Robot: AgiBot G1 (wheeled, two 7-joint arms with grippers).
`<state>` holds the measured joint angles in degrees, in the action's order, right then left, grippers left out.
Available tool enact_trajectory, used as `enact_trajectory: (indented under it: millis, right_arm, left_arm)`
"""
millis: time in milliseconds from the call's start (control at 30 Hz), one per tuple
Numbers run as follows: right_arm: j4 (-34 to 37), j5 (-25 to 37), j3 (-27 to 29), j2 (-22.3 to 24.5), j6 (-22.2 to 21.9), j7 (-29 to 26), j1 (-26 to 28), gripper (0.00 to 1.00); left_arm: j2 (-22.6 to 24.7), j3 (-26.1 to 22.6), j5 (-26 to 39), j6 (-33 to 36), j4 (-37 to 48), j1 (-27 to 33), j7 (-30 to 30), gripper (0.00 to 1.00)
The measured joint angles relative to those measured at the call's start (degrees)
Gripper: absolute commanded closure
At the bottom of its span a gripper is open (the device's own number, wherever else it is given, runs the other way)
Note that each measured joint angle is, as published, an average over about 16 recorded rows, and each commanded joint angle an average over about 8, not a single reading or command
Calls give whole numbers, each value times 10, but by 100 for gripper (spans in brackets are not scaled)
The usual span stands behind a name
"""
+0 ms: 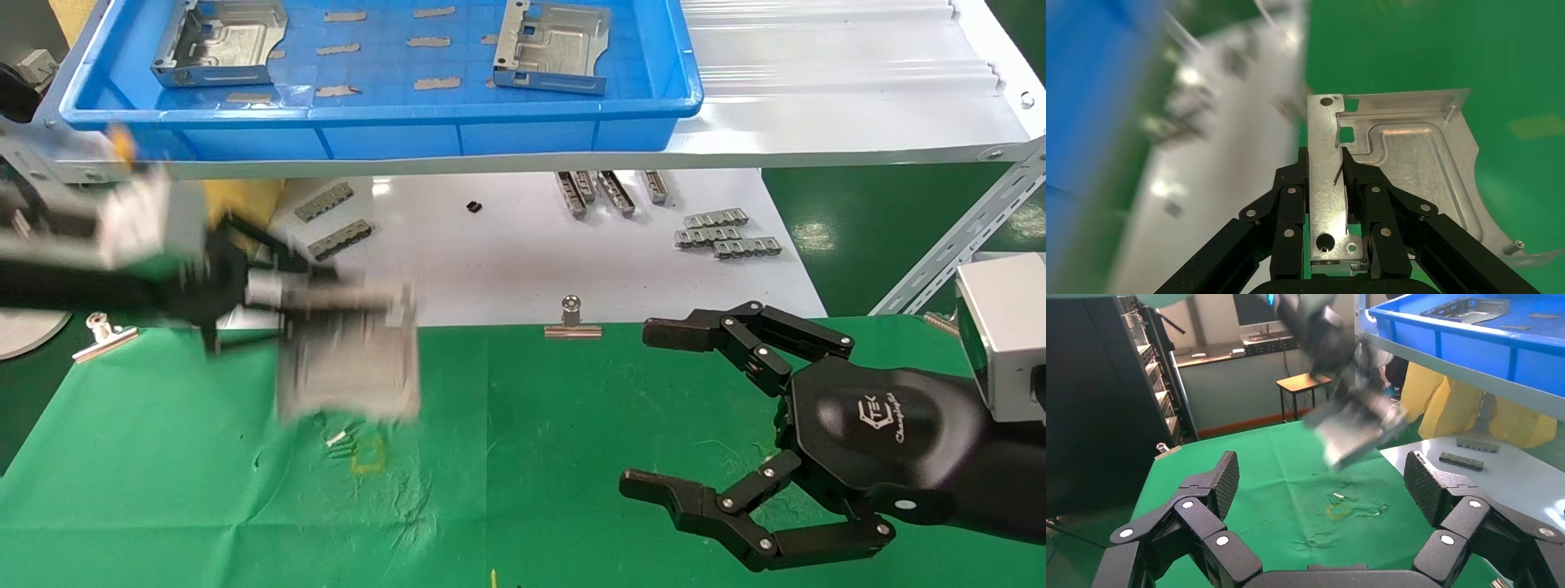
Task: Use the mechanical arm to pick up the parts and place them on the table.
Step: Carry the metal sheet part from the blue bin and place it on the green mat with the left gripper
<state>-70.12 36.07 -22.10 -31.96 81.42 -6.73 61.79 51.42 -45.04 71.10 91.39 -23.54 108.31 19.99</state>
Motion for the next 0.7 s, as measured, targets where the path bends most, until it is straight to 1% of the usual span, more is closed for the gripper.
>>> enact_trajectory:
  millis: [133,300,333,367,400,567,600,667,700]
  right_arm:
    - [0,0,0,0,0,0,0,0]
    - [0,0,0,0,0,0,0,0]
    - [0,0,0,0,0,0,0,0]
    - [0,0,0,0,0,0,0,0]
    - [0,0,0,0,0,0,0,0]
    - [0,0,0,0,0,0,0,0]
    - [0,0,0,0,0,0,0,0]
    - [0,0,0,0,0,0,0,0]
    - [0,0,0,0,0,0,0,0]
  left_arm:
    - [5,-39,6,-7,9,-21,19,100]
    - [29,-68,20,-15,55,-35,45,100]
    - [34,-71,22,-17,66,-37,51,98]
    - [39,-74,25,-19,76,-38,56,94]
    - [45,-77,27,-21,86,-40,61,88]
    - [66,-84,35,-35,131,-45,85,27]
    - [69,-85,36,-38,139,-45,88,16]
    - [76,-87,38,-45,153,-47,96,1]
    - [79,-87,38,-48,159,-48,99,0]
